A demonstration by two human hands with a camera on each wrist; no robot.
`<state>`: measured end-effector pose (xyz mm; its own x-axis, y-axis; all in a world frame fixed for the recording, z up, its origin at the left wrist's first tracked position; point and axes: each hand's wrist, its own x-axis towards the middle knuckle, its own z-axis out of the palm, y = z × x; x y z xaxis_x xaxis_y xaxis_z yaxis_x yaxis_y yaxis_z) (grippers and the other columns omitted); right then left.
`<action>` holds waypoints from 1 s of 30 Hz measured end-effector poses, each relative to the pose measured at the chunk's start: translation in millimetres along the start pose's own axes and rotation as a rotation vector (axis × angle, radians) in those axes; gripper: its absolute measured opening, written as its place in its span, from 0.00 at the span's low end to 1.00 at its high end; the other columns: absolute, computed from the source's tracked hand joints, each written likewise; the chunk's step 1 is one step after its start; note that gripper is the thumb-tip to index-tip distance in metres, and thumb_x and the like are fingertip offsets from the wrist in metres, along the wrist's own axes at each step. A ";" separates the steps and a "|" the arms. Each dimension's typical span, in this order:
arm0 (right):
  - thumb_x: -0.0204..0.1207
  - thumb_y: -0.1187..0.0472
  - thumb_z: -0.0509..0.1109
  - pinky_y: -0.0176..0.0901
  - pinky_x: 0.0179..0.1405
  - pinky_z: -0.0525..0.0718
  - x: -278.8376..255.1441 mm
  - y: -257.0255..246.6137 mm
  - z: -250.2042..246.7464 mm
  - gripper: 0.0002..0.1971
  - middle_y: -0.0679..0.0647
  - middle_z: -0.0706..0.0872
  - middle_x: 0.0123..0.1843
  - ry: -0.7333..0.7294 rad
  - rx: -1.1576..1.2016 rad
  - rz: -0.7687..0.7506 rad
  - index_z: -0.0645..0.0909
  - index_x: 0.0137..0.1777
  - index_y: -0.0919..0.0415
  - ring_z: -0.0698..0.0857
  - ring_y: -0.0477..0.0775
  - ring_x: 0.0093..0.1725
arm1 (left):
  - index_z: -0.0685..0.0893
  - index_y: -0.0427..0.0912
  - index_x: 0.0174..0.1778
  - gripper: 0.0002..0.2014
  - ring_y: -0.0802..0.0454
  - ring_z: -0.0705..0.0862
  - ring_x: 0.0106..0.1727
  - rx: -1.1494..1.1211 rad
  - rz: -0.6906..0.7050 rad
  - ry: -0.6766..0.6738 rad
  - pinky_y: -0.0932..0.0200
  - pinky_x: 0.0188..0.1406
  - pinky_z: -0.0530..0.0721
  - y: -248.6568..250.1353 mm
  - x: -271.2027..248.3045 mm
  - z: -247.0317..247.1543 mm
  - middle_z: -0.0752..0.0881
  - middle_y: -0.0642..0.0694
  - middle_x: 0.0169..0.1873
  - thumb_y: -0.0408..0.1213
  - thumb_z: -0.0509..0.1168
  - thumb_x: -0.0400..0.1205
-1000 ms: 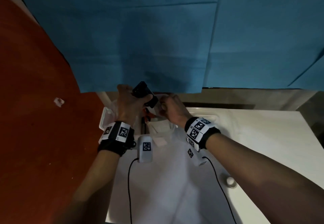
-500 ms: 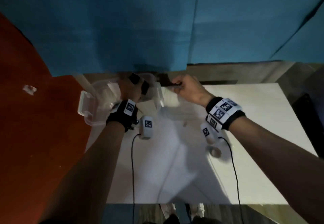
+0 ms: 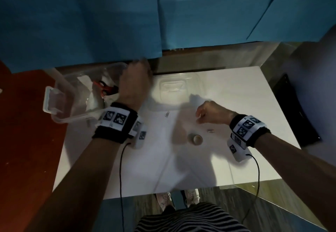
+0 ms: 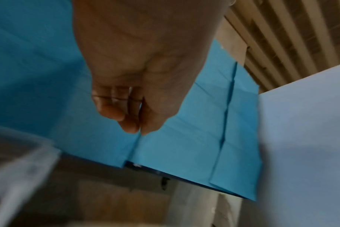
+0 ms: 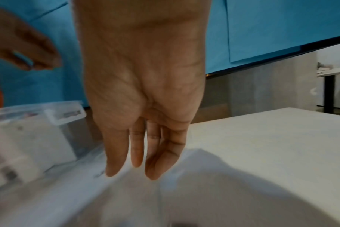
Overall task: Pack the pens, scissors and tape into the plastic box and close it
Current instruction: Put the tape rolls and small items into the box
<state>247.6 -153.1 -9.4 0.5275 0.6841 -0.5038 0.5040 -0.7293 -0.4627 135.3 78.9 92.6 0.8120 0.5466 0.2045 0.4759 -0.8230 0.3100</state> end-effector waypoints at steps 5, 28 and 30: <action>0.63 0.51 0.80 0.48 0.49 0.79 -12.1 1.8 53.7 0.24 0.54 0.77 0.53 -0.161 -0.231 -0.090 0.79 0.58 0.57 0.79 0.60 0.53 | 0.86 0.40 0.37 0.07 0.38 0.88 0.43 -0.155 0.096 -0.263 0.42 0.44 0.89 22.0 -40.1 56.0 0.90 0.40 0.38 0.36 0.64 0.76; 0.70 0.66 0.75 0.55 0.54 0.87 73.7 -232.1 -2.1 0.13 0.61 0.89 0.52 0.509 0.392 -0.477 0.85 0.54 0.62 0.88 0.60 0.50 | 0.76 0.42 0.73 0.21 0.45 0.69 0.80 -0.291 -0.130 0.204 0.50 0.80 0.70 -101.4 -99.9 23.1 0.74 0.40 0.77 0.35 0.66 0.82; 0.70 0.67 0.73 0.50 0.55 0.86 85.9 -245.9 3.1 0.10 0.58 0.89 0.52 0.496 0.378 -0.471 0.85 0.52 0.61 0.88 0.59 0.51 | 0.78 0.40 0.71 0.19 0.44 0.71 0.78 -0.299 -0.106 0.208 0.48 0.78 0.73 -107.7 -105.1 28.7 0.76 0.40 0.75 0.34 0.66 0.83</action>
<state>166.8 84.9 58.8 0.6047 0.7820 0.1508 0.5302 -0.2539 -0.8090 8.4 105.7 11.1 0.6630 0.6714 0.3311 0.4091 -0.6953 0.5909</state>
